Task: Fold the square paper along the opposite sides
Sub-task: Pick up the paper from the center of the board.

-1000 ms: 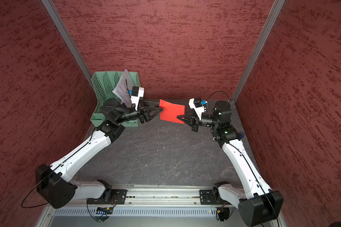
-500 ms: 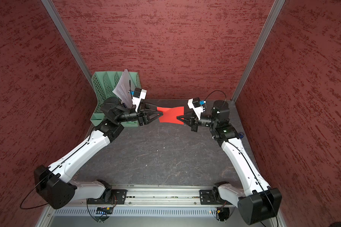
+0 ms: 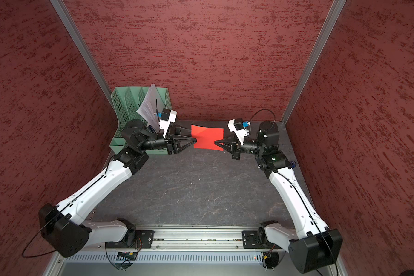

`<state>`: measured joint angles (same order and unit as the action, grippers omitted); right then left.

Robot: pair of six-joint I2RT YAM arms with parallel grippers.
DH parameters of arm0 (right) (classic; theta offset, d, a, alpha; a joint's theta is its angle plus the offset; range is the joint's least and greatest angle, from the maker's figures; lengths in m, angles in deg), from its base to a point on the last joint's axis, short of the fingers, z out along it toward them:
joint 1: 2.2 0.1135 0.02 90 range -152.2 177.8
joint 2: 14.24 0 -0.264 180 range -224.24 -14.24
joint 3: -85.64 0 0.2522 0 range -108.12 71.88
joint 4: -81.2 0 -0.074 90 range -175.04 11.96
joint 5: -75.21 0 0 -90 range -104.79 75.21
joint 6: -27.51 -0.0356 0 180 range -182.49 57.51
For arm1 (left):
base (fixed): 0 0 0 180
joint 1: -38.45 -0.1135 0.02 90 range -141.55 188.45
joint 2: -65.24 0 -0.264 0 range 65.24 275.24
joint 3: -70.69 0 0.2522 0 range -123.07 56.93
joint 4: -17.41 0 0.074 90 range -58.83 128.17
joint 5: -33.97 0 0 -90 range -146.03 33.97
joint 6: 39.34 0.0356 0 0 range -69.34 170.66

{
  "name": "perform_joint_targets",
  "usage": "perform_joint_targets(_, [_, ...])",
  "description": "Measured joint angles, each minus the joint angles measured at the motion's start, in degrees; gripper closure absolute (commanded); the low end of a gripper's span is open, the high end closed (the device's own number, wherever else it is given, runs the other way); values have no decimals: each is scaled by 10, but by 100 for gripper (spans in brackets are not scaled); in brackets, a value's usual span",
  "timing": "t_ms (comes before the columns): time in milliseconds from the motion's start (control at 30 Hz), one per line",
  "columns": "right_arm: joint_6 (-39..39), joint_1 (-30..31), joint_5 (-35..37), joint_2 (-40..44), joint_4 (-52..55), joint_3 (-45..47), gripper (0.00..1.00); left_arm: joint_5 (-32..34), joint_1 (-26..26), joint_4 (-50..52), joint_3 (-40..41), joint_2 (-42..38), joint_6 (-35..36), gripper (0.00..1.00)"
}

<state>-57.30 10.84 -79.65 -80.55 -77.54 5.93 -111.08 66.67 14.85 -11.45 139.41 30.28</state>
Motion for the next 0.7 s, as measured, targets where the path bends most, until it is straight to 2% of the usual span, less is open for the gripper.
perform_joint_targets(200, [0,0,0,0,0,0,100,-2,0,-39,2,3,-23,63])
perform_joint_targets(700, [-5,0,0,0,-6,0,100,-3,2,-52,26,6,-34,66])
